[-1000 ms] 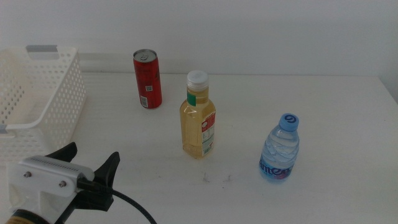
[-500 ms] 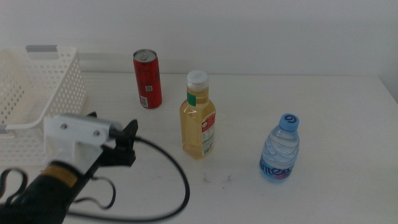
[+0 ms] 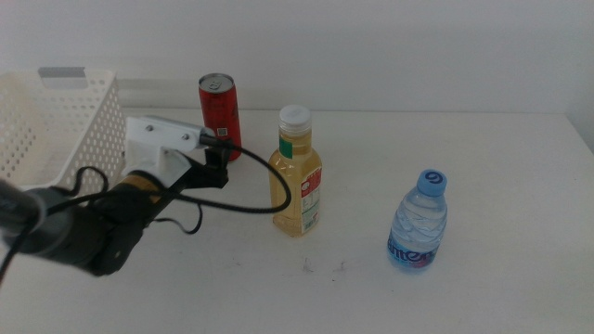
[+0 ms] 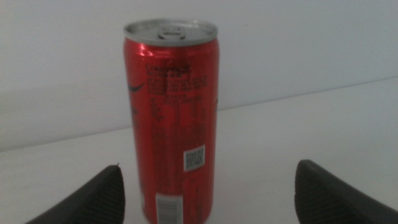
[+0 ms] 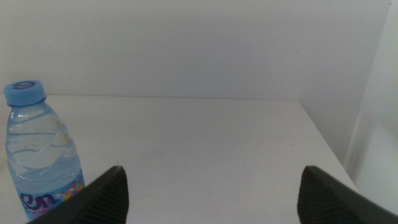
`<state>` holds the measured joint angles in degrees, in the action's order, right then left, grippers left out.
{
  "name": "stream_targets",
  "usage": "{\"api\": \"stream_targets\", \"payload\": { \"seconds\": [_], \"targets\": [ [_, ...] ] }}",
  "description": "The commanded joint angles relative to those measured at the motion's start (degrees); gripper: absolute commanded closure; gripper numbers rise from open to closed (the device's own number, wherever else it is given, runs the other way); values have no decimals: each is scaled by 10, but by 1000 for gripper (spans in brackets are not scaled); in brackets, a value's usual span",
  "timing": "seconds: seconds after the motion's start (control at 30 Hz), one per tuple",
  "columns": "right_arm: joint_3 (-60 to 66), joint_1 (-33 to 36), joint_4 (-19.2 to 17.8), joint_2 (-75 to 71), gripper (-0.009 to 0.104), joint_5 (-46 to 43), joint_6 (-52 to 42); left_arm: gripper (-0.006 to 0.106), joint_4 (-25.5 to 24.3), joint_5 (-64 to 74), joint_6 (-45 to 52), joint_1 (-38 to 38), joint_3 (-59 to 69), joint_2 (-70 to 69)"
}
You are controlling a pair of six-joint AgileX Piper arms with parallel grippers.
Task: Use arms to grab the bottles and put them into the dustbin to the left of the table.
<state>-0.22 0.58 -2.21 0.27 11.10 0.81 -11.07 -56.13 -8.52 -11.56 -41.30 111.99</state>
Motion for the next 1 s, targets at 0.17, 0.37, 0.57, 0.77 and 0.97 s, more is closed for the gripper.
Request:
{"api": "stream_targets", "payload": {
  "seconds": [0.17, 0.37, 0.57, 0.77, 0.97],
  "targets": [
    [2, -2, -5, -3, 14, -8, -4, 7, -3, 18, -10, 1, -115, 95],
    [2, -2, -5, -3, 14, -8, -4, 7, 5, 56, -10, 1, -180, 146],
    [2, -2, -5, -3, 14, -8, -4, 7, 11, 70, -10, 1, -228, 176],
    [2, -2, -5, -3, 14, -8, -4, 7, 25, 73, -8, 1, -249, 188],
    [2, -2, -5, -3, 14, -8, -4, 7, 69, 66, -9, 1, -253, 199]
  ]
}}
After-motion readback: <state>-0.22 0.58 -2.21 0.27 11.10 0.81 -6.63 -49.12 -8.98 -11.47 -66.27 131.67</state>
